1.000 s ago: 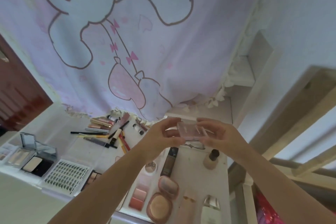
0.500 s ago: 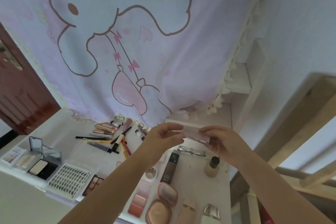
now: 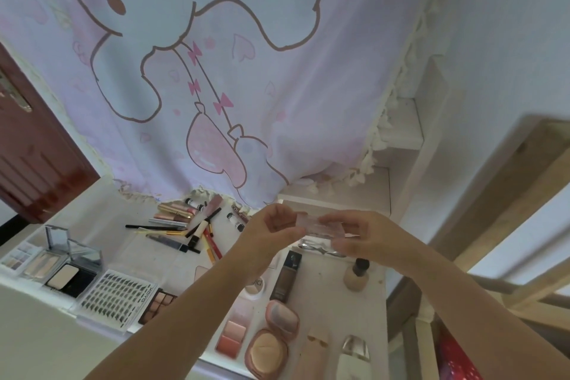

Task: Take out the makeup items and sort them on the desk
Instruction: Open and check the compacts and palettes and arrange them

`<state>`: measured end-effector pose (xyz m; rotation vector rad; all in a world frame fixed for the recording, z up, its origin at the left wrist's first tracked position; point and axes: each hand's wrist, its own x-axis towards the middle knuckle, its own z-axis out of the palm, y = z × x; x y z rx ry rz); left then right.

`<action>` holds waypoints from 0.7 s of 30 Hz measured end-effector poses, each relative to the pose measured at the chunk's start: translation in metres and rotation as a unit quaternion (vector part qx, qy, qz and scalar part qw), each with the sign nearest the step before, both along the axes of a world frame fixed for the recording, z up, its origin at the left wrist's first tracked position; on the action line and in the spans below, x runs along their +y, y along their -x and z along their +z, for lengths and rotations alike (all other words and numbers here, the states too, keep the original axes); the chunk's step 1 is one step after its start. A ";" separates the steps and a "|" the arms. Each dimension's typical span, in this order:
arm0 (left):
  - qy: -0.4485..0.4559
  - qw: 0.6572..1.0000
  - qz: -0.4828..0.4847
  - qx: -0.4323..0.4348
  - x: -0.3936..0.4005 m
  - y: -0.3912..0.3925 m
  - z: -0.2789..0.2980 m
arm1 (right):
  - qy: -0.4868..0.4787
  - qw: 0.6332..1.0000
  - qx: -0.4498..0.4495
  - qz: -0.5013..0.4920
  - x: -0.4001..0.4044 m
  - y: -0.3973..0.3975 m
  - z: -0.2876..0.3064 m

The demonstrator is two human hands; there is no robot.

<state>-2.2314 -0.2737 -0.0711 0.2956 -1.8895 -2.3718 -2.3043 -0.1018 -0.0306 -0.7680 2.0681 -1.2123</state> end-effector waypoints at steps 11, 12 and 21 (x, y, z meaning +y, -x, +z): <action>0.034 0.999 0.002 0.000 -0.003 -0.002 -0.018 | 0.039 0.996 0.027 -0.076 -0.012 -0.007 -0.013; 0.031 1.000 0.001 -0.002 -0.004 -0.001 -0.021 | 0.038 0.996 0.025 -0.077 -0.014 -0.007 -0.016; 0.031 0.998 -0.028 -0.040 -0.009 -0.003 -0.053 | 0.025 0.991 -0.077 -0.108 -0.020 -0.003 -0.027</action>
